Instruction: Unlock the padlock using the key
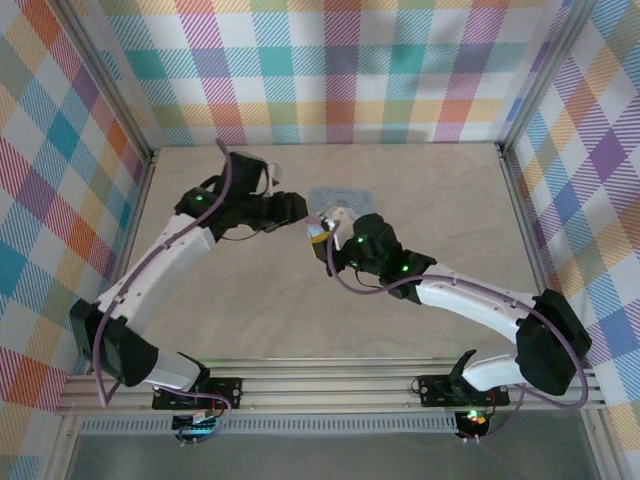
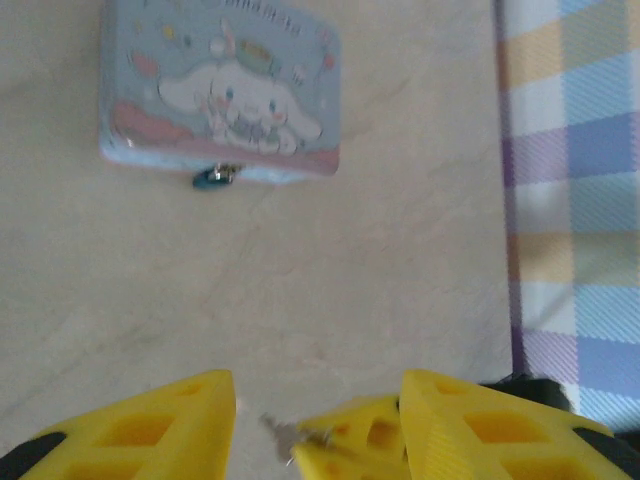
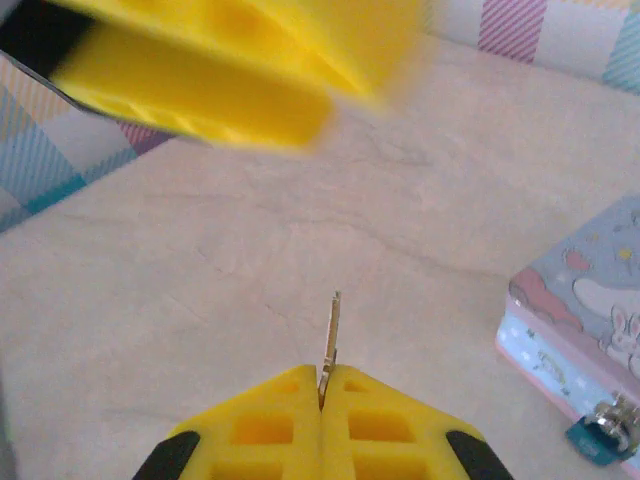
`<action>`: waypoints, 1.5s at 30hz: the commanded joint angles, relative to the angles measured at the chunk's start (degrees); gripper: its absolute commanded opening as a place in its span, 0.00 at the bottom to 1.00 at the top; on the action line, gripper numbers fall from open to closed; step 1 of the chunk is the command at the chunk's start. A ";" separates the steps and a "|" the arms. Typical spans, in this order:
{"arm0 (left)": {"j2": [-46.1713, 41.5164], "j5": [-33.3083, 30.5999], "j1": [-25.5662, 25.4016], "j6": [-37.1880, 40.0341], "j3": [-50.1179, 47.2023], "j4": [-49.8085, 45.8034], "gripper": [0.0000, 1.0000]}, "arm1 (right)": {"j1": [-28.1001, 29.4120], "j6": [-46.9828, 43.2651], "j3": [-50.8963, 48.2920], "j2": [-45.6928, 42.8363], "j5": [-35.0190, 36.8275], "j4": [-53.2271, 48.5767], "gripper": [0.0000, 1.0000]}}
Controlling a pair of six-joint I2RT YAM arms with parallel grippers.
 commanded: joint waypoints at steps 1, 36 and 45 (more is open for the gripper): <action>-6.84 4.26 2.48 5.20 -3.73 6.12 0.48 | -4.13 11.22 -2.47 -3.53 -14.38 7.22 0.00; -3.52 1.61 -6.19 -19.66 -6.93 6.83 0.24 | 7.78 -11.04 1.31 -5.36 17.99 -3.41 0.00; -2.83 1.39 -6.92 -19.33 -7.60 5.47 0.24 | 8.15 -11.05 1.09 -5.05 19.85 -2.90 0.00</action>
